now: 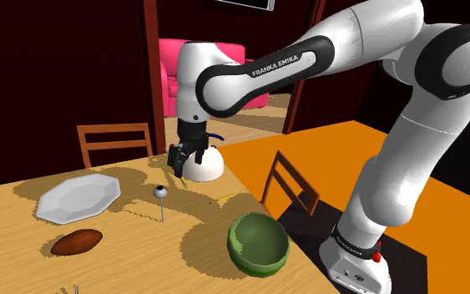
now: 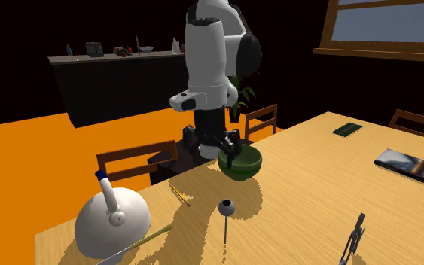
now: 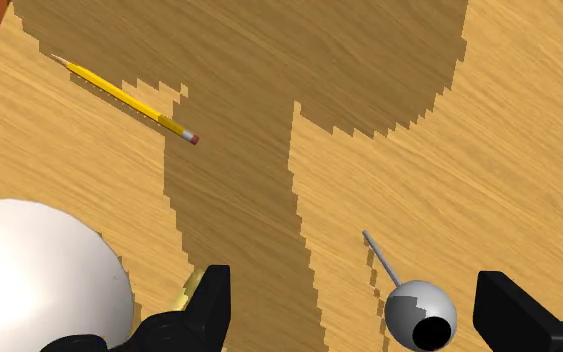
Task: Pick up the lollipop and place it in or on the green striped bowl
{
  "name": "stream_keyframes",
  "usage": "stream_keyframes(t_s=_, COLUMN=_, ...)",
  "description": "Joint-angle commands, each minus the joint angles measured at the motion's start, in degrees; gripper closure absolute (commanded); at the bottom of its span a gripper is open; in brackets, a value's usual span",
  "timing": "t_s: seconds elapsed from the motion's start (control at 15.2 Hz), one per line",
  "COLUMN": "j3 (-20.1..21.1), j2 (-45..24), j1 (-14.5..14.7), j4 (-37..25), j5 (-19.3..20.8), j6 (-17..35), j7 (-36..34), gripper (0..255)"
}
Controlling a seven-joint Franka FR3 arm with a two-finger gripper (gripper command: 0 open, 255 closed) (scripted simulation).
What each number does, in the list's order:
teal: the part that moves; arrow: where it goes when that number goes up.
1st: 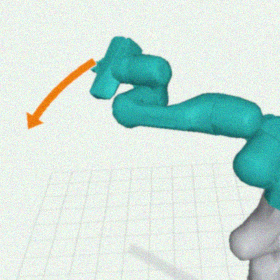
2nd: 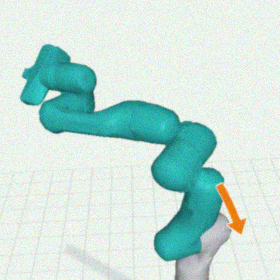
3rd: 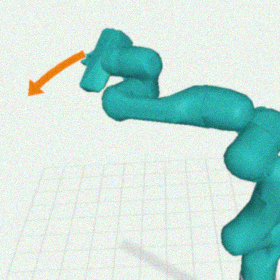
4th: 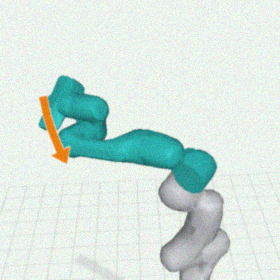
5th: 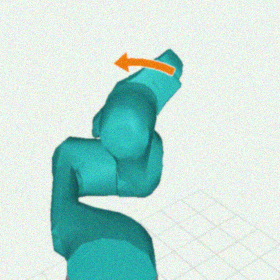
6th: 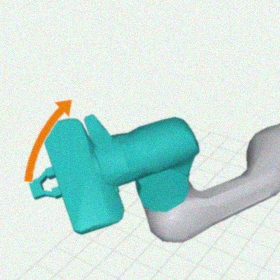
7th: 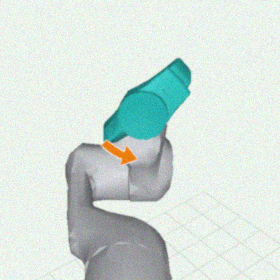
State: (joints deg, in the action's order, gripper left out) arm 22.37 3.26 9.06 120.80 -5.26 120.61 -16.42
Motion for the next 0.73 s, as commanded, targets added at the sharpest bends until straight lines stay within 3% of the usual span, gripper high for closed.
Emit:
stream_keyframes(t_s=0.0, j3=1.2, j2=-4.6, j1=0.8, j4=-3.2, j5=2.3, j6=1.4, j7=-2.8, gripper=0)
stream_keyframes(t_s=0.26, j3=2.3, j2=-13.4, j1=3.1, j4=-10.0, j5=7.3, j6=2.9, j7=-7.9, gripper=0)
stream_keyframes(t_s=0.66, j3=1.9, j2=-15.8, j1=3.7, j4=-8.1, j5=8.6, j6=7.0, j7=-8.7, gripper=0)
